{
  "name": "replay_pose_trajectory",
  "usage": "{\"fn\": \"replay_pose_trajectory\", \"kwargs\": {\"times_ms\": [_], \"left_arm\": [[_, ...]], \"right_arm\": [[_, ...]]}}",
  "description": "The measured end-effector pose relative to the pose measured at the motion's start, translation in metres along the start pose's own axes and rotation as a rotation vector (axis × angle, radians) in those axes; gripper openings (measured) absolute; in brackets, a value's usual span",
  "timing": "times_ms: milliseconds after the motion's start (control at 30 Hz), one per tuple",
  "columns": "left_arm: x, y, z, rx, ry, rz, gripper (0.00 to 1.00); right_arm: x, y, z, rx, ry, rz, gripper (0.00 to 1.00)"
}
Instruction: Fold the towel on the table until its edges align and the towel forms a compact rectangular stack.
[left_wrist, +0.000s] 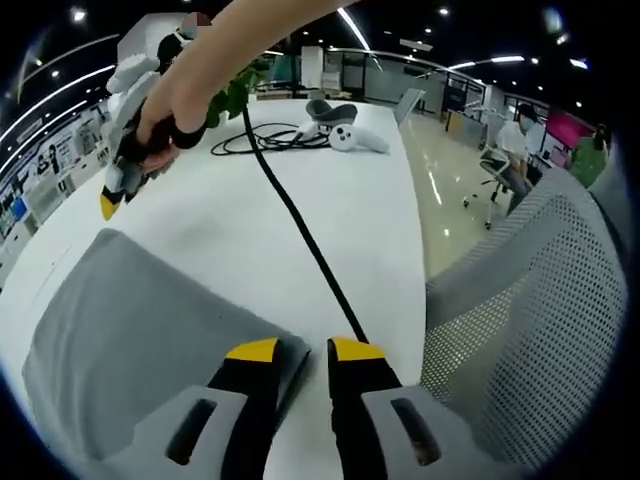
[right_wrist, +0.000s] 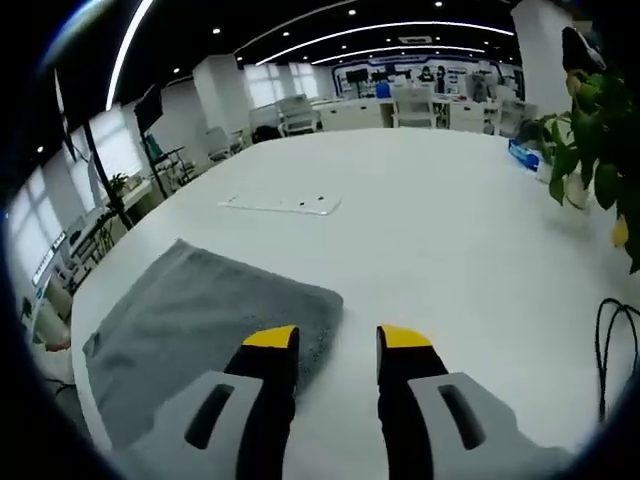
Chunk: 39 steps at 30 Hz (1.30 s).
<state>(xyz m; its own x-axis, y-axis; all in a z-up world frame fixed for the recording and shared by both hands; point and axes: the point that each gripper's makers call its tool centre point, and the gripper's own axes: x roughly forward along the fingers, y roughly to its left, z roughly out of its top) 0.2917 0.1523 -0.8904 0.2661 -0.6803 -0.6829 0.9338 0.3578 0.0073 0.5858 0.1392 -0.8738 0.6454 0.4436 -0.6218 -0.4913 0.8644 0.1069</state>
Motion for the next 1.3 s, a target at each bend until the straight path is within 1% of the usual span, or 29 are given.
{"fn": "replay_pose_trajectory", "kwargs": {"times_ms": [67, 167, 233, 300, 400, 500, 633, 800, 933, 967, 1000, 1033, 1133, 1200, 1300], "left_arm": [[0.005, 0.001, -0.002, 0.003, 0.012, 0.007, 0.18], [0.006, 0.005, -0.004, -0.006, 0.02, 0.015, 0.17], [0.007, 0.007, -0.006, -0.019, 0.027, 0.019, 0.16], [0.008, 0.006, -0.007, -0.029, 0.027, 0.018, 0.16], [0.011, 0.001, -0.008, -0.036, 0.023, 0.012, 0.15], [0.013, -0.001, -0.008, -0.016, 0.029, 0.011, 0.15], [0.016, 0.001, -0.01, -0.026, 0.037, 0.008, 0.15], [0.017, 0.002, -0.012, -0.01, 0.044, 0.007, 0.14], [0.018, 0.003, -0.011, 0.004, 0.045, 0.002, 0.13], [0.018, 0.003, -0.011, -0.003, 0.044, 0.002, 0.13], [0.018, 0.003, -0.011, -0.012, 0.044, 0.003, 0.13], [0.018, 0.003, -0.011, -0.013, 0.043, 0.006, 0.13], [0.019, 0.002, -0.011, 0.0, 0.041, 0.018, 0.13], [0.02, 0.002, -0.011, 0.014, 0.043, 0.018, 0.13], [0.019, 0.005, -0.011, 0.023, 0.046, 0.026, 0.1]], "right_arm": [[0.002, 0.004, 0.0, -0.008, 0.003, 0.006, 0.28], [0.006, 0.007, -0.003, -0.044, 0.017, 0.015, 0.27], [0.01, 0.006, -0.005, -0.038, 0.023, 0.014, 0.27], [0.013, 0.006, -0.006, -0.028, 0.026, 0.014, 0.27], [0.017, 0.006, -0.007, -0.058, 0.034, 0.008, 0.26], [0.019, 0.002, -0.006, -0.052, 0.027, 0.004, 0.26], [0.023, -0.005, -0.003, -0.026, 0.017, -0.015, 0.25], [0.032, -0.007, 0.0, 0.003, 0.0, 0.004, 0.22], [0.041, -0.007, -0.003, 0.001, 0.012, 0.005, 0.19], [0.042, -0.007, -0.003, 0.002, 0.011, 0.007, 0.18], [0.043, -0.007, 0.001, -0.016, -0.008, 0.009, 0.17], [0.045, -0.006, 0.004, -0.052, -0.025, 0.02, 0.16], [0.049, -0.008, 0.0, -0.043, -0.008, 0.013, 0.15], [0.05, -0.008, 0.0, -0.033, -0.012, 0.016, 0.15], [0.051, -0.003, 0.0, -0.058, -0.014, 0.037, 0.1]]}}
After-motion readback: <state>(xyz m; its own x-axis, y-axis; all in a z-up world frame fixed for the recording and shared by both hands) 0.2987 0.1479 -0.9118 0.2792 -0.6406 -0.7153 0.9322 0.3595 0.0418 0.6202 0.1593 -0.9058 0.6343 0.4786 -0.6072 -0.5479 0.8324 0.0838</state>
